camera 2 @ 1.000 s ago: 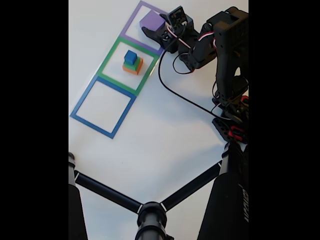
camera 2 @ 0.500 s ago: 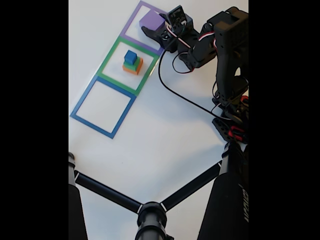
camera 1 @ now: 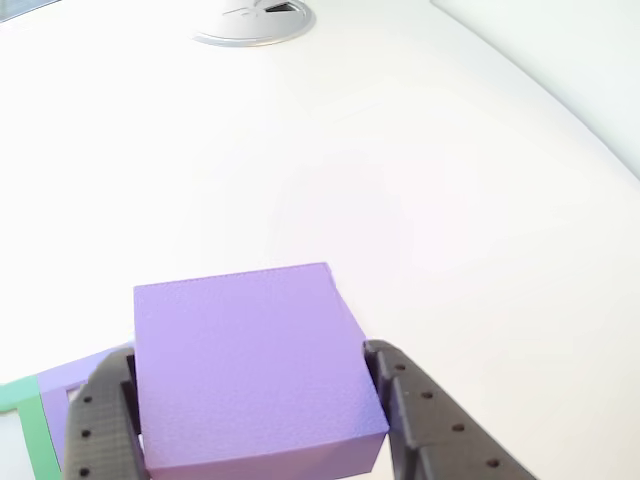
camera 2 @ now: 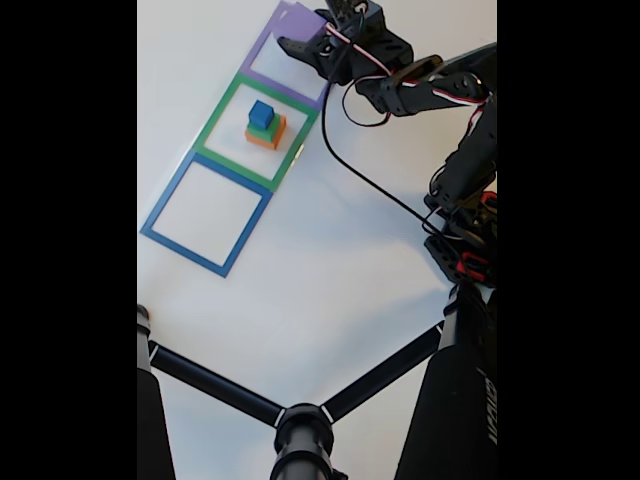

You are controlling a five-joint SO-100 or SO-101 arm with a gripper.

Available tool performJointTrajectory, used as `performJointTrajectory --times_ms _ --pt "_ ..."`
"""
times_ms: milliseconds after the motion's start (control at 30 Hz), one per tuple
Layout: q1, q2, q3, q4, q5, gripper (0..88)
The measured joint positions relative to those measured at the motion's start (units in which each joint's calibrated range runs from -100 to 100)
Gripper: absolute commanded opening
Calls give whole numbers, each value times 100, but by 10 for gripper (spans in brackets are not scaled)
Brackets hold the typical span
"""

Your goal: Tower of hanoi

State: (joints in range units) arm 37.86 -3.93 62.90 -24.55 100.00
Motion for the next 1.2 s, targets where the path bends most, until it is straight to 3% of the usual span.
performJointTrajectory --times_ms 233,567,667,833,1200 --pt "0 -1764 -806 2652 0 176" --pt "-23 -3360 -4152 8513 0 171" --pt "-152 -3580 -5046 9778 0 170" --pt "-585 -4078 -5666 10625 0 169" --pt "-2177 -4787 -5719 10915 0 165"
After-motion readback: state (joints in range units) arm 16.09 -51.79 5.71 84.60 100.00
